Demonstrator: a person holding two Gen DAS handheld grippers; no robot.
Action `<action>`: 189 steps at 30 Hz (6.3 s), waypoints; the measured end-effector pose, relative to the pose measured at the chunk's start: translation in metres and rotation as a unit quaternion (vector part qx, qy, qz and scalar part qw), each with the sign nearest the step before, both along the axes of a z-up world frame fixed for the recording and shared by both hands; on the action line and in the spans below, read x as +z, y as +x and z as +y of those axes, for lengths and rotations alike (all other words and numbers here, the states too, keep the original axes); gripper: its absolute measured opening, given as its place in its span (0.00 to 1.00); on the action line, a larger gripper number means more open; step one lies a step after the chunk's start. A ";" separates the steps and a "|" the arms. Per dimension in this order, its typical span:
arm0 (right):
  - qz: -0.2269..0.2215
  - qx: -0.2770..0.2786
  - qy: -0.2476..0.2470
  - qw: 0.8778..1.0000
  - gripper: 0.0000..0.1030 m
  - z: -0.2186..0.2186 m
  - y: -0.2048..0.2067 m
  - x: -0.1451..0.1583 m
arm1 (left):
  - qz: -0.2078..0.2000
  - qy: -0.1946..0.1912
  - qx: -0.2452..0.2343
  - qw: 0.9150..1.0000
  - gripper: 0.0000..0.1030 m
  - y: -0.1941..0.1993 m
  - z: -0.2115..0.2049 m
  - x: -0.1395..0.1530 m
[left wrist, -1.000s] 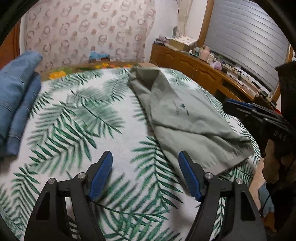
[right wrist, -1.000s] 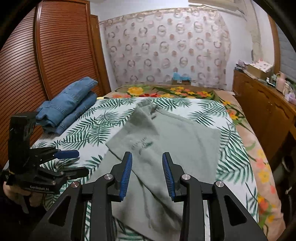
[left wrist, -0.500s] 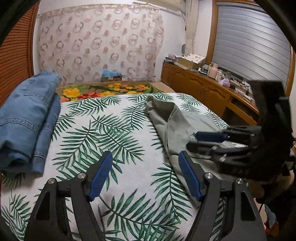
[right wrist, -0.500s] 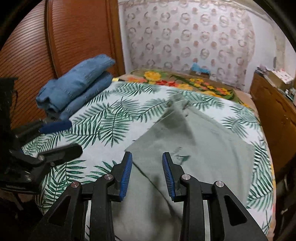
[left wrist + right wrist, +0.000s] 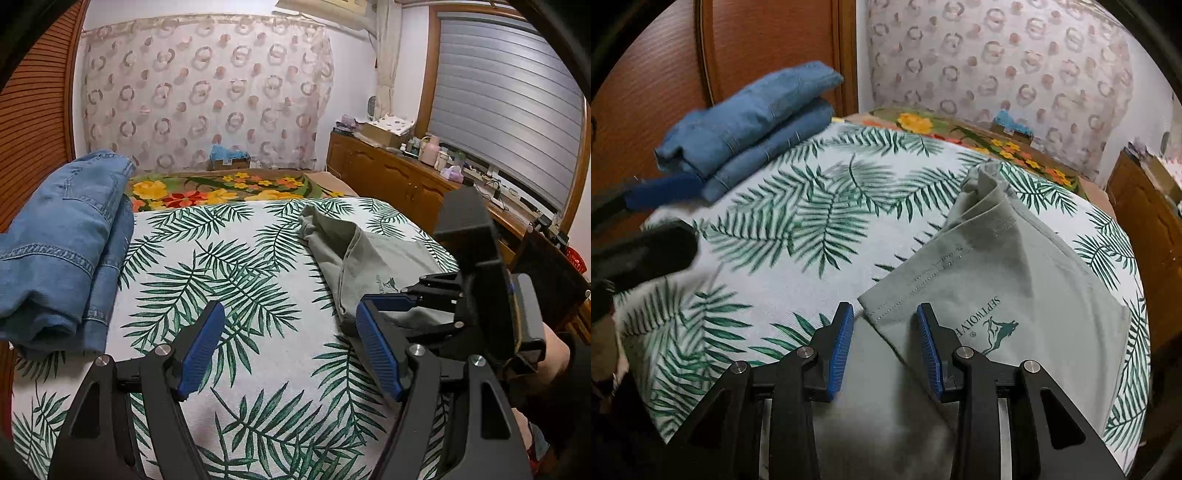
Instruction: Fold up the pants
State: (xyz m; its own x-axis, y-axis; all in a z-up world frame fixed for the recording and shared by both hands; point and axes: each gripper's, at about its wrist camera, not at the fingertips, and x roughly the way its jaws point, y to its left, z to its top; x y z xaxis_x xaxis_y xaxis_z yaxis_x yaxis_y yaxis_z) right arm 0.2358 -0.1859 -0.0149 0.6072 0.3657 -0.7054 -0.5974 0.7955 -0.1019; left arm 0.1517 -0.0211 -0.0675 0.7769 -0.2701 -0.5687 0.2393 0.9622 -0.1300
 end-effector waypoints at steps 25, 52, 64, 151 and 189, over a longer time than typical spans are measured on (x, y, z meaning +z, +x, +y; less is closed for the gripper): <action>0.020 -0.001 0.071 0.997 0.07 -0.009 0.014 0.007 | 0.012 0.007 -0.007 1.000 0.72 -0.005 -0.008 -0.010; -0.063 -0.084 0.082 0.991 0.03 -0.065 0.019 0.039 | 0.026 0.018 -0.026 0.999 0.72 -0.002 -0.025 -0.016; -0.085 -0.123 0.055 0.987 0.03 -0.066 0.039 0.042 | 0.031 0.021 -0.029 0.999 0.72 -0.001 -0.029 -0.019; -0.013 -0.164 0.082 0.983 0.48 -0.122 -0.135 -0.021 | 0.098 0.074 -0.114 0.986 0.57 -0.029 -0.092 -0.044; -0.009 -0.142 0.133 0.981 0.09 -0.097 -0.135 -0.032 | 0.080 0.047 -0.133 0.987 0.12 -0.044 -0.096 -0.047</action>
